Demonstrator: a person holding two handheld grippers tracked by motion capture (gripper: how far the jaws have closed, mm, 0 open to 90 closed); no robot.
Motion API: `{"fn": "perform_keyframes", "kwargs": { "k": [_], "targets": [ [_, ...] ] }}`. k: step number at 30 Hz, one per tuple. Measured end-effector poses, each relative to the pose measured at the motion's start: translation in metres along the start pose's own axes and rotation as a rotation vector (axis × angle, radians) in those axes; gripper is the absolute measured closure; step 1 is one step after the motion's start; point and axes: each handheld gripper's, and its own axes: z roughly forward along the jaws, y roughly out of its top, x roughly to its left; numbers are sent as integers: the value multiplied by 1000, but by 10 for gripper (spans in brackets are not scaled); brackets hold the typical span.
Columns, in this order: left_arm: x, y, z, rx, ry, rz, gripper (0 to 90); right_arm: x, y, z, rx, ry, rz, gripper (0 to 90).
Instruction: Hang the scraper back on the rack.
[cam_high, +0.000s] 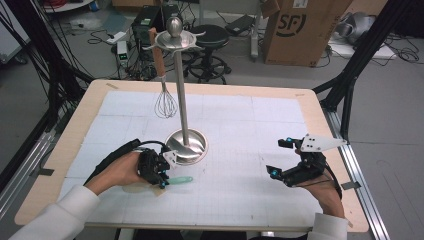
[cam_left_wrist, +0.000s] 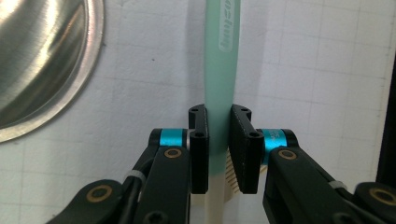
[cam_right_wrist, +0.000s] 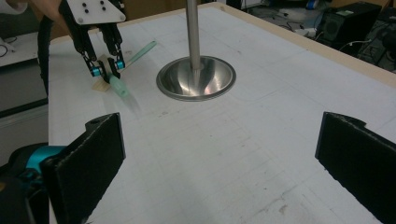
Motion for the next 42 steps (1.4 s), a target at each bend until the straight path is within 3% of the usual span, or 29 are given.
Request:
{"fn": "perform_keyframes", "kwargs": {
  "k": [9,14,15,18,24,35,42],
  "targets": [
    [-1,-10,-31,-124,10,-27,790,0,0,0,1,1,-1,2],
    [-4,-18,-49,-222,17,-41,792,0,0,0,-2,2,-1,2],
    [-5,-20,-52,-260,15,-67,793,0,0,0,-3,1,-3,3],
    [-5,-26,-65,-298,20,-55,794,0,0,1,-1,-1,-6,3],
    [-6,-35,-82,-393,34,-81,796,0,0,0,-4,0,0,2],
    [-10,-46,-116,-533,122,-97,797,-1,-1,1,4,1,7,3],
    [-12,-54,-149,-619,164,-107,797,-2,-1,1,2,2,6,2]
  ]
}}
